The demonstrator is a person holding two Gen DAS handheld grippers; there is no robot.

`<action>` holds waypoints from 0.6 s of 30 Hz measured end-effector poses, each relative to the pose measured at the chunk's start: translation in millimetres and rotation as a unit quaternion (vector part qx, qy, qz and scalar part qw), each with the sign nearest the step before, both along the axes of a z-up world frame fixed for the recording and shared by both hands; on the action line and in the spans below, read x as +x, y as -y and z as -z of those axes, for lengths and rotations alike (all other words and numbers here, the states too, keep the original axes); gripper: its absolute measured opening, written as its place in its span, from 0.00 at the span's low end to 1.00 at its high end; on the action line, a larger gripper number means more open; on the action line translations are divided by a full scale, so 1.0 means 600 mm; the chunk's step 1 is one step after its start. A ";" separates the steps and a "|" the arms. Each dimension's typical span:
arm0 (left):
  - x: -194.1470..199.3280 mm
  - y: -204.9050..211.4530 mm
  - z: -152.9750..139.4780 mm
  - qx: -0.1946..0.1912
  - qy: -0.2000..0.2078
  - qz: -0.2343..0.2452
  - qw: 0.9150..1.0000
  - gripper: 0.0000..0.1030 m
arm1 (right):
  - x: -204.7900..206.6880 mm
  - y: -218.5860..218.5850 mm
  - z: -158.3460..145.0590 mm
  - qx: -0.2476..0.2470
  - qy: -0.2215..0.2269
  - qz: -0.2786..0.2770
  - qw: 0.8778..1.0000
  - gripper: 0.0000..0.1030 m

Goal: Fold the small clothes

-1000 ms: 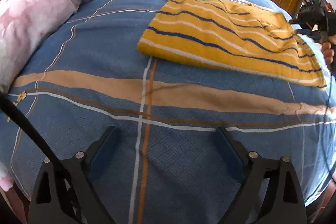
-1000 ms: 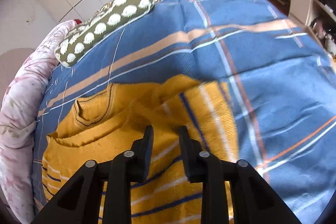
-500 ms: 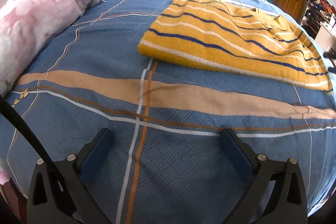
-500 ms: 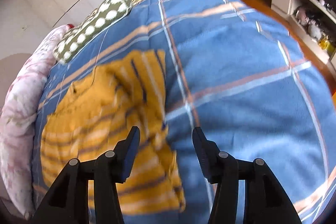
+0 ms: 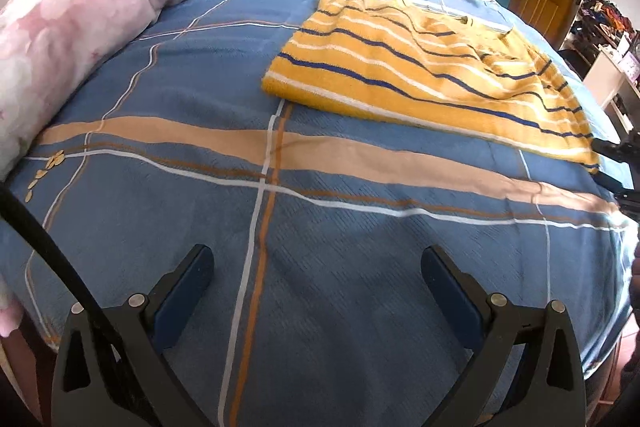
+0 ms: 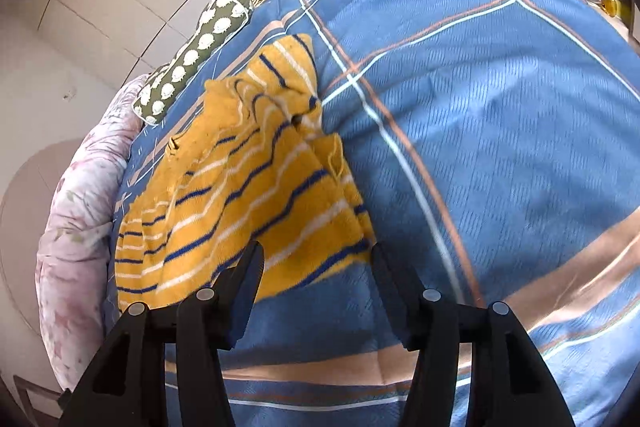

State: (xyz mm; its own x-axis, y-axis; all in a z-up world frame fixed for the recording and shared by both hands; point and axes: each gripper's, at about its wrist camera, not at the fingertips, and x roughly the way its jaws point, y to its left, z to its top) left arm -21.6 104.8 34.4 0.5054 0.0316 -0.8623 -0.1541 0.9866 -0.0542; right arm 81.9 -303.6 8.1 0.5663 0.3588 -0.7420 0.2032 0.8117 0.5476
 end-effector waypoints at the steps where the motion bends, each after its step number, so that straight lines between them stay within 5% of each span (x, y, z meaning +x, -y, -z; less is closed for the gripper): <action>1: -0.003 0.002 -0.004 -0.003 0.000 0.001 1.000 1.00 | 0.003 -0.004 0.002 0.000 -0.001 -0.003 1.000 0.60; 13: -0.022 0.015 -0.038 -0.008 0.007 0.014 1.000 1.00 | 0.078 -0.046 -0.004 -0.046 0.011 -0.012 0.999 0.60; 18: -0.034 -0.011 -0.060 -0.024 0.023 0.003 0.999 1.00 | 0.092 -0.031 0.001 -0.026 0.002 -0.001 1.000 0.24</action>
